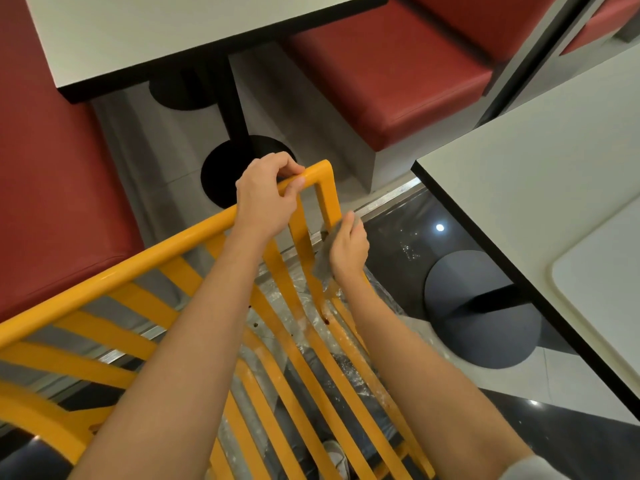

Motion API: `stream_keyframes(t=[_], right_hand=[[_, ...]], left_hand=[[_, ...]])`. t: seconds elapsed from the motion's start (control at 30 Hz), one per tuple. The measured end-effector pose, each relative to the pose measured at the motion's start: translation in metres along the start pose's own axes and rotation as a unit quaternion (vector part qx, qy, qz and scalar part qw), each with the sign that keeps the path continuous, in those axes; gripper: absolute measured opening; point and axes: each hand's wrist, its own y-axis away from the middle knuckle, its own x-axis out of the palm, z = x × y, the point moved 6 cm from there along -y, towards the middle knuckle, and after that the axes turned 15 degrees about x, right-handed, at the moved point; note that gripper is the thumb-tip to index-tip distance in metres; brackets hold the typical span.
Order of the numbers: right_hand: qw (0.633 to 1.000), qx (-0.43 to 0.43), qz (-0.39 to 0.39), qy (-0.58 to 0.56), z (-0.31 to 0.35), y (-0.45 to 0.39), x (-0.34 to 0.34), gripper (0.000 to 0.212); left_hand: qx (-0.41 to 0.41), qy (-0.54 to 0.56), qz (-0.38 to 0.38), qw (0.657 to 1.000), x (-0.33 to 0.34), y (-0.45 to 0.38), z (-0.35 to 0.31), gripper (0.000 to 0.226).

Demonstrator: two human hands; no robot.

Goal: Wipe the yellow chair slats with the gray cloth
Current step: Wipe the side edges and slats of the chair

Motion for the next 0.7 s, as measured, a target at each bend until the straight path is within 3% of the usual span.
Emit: stream_keyframes(t=[0.17, 0.27, 0.37, 0.47, 0.63, 0.7], right_hand=[[0.987, -0.084, 0.074, -0.116, 0.065, 0.002, 0.017, 0.034], [0.983, -0.143, 0.105, -0.051, 0.041, 0.005, 0.01, 0.025], [0.995, -0.057, 0.082, 0.025, -0.006, -0.008, -0.006, 0.039], [0.996, 0.031, 0.06, 0.056, 0.007, -0.02, -0.007, 0.048], [0.989, -0.116, 0.07, -0.057, 0.05, 0.003, 0.013, 0.033], [0.976, -0.205, 0.077, 0.007, 0.022, 0.013, 0.009, 0.034]], left_hand=[[0.03, -0.028, -0.007, 0.999, 0.002, 0.004, -0.004, 0.006], [0.055, -0.074, -0.025, 0.995, 0.006, 0.012, -0.012, 0.012], [0.053, -0.108, -0.034, 0.992, 0.011, 0.022, -0.017, 0.023], [0.041, -0.141, -0.032, 0.989, 0.019, 0.032, -0.019, 0.037], [0.028, -0.203, -0.025, 0.979, 0.026, 0.038, -0.021, 0.049], [0.032, -0.215, -0.012, 0.976, 0.026, 0.04, -0.022, 0.055]])
